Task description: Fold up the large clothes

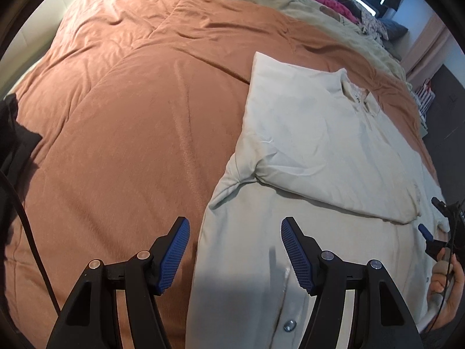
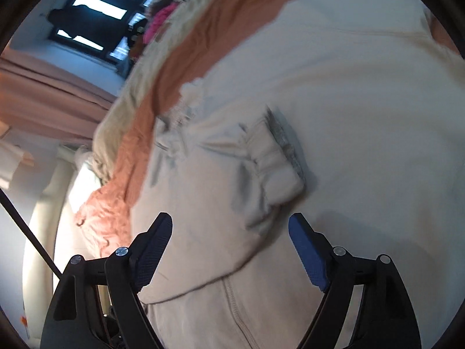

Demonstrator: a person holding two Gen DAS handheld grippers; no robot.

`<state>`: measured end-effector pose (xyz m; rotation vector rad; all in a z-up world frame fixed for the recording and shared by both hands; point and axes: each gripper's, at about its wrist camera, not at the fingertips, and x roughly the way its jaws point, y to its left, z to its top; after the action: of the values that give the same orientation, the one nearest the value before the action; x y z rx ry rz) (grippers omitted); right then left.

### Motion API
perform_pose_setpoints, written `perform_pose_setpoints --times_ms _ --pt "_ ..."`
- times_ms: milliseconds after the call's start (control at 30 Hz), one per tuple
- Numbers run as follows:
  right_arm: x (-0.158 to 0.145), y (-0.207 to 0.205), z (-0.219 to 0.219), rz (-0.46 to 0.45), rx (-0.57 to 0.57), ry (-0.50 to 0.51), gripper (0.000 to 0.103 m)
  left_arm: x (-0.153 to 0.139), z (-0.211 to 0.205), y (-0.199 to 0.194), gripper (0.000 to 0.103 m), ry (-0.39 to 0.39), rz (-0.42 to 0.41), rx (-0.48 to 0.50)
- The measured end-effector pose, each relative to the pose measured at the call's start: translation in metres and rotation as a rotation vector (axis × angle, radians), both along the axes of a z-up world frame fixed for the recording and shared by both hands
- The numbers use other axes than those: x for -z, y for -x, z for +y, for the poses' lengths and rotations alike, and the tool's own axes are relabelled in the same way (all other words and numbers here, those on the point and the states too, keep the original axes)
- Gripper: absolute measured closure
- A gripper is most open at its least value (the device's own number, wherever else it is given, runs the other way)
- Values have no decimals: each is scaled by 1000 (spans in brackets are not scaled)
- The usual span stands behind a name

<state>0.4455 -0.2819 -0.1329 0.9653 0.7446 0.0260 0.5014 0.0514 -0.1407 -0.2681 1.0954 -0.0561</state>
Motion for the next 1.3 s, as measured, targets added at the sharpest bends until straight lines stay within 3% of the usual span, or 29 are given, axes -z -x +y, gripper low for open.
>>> perform_pose_setpoints --times_ms 33,133,200,233,333,433,633,667,700,733,767,800,1000,1300 --pt "8 -2 5 22 -9 -15 22 3 -2 -4 36 -14 1 6" --pt "23 -12 13 37 -52 -90 61 12 -4 -16 36 -31 9 13" --pt "31 -20 9 53 -55 -84 74 18 -7 -26 36 -41 16 18" --pt "33 -24 5 59 -48 -76 86 20 -9 -30 36 -48 18 22" --pt "29 -34 -2 47 -34 -73 90 31 -15 -42 36 -73 35 33" --pt "19 -44 -2 28 -11 -62 90 41 -19 -52 45 -85 63 21" --pt "3 -22 -1 37 -5 -97 88 37 -25 -49 45 -78 55 -10" --pt "2 -20 -2 50 -8 -96 84 33 -27 -45 45 -83 40 -4" --pt "0 -18 -3 55 -11 -101 80 27 -31 -40 45 -97 23 3" --pt "-2 -17 -4 50 -15 -111 61 23 -35 -37 45 -106 13 5" --pt "-4 -15 -7 38 -15 -123 34 18 -38 -33 45 -109 6 8" --pt "-5 -17 -9 26 -11 -132 26 13 -41 -30 45 -105 -3 10" --pt "-34 13 -54 -86 24 -120 25 -23 -73 -12 44 -97 -70 63" --pt "-57 65 -159 -159 116 53 25 -47 -130 3 44 -19 -122 117"
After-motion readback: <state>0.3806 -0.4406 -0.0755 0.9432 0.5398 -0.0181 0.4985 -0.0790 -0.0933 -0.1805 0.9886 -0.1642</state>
